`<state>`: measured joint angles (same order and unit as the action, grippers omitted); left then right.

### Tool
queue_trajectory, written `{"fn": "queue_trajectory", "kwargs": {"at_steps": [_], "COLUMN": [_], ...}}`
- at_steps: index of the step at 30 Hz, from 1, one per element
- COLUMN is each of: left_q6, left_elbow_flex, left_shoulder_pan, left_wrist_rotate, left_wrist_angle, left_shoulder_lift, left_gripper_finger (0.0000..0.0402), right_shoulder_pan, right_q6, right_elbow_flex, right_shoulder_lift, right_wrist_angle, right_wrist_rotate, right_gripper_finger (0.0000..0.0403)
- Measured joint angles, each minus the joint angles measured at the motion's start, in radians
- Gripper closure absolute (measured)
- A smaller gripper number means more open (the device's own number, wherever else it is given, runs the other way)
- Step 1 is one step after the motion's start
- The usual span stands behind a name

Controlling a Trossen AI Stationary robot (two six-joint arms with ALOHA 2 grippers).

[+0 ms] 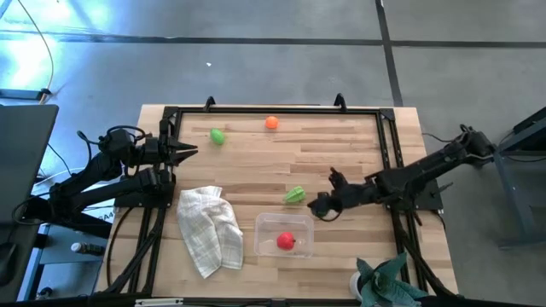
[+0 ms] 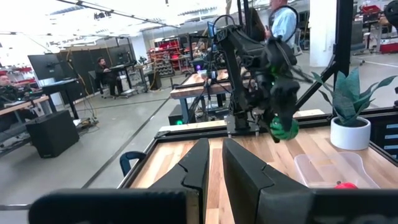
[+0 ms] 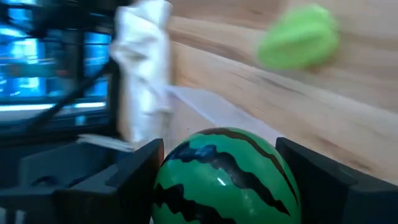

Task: Pick and placing Produce into tupperware
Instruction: Put the green watermelon into the transparent bin

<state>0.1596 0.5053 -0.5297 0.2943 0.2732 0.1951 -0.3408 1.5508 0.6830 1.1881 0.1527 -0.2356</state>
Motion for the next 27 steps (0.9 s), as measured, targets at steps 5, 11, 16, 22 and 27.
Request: {"fn": "queue_trajectory", "kwargs": {"at_steps": [5,11,16,22,27], "left_q6": [0.000,0.000,0.000,0.000,0.000], "left_elbow_flex": [0.000,0.000,0.000,0.000,0.000], "left_shoulder_pan": [0.000,0.000,0.000,0.000,0.000], "left_wrist_rotate": [0.000,0.000,0.000,0.000,0.000], "left_wrist_angle": [0.000,0.000,0.000,0.000,0.000], "left_shoulder_lift": [0.000,0.000,0.000,0.000,0.000], "left_gripper_finger": [0.0364,0.0364,0.0364,0.0364,0.0364], "right_shoulder_pan": [0.056,0.120,0.162,0.178,0.178], "right_q6": [-0.152,-0.347,-0.522,-0.707,-0.856], "right_elbow_flex": [0.006,0.095,0.219,0.457,0.638], "right_shoulder_lift": [0.001,0.002,0.011,0.175,0.374], "right_wrist_angle": [-0.172,-0.174,-0.074,0.236,0.374], "right_wrist_rotate": [0.020,0.098,0.123,0.208,0.286], "right_gripper_finger": [0.0125,0.0125,0.0125,0.0125,0.0125]}}
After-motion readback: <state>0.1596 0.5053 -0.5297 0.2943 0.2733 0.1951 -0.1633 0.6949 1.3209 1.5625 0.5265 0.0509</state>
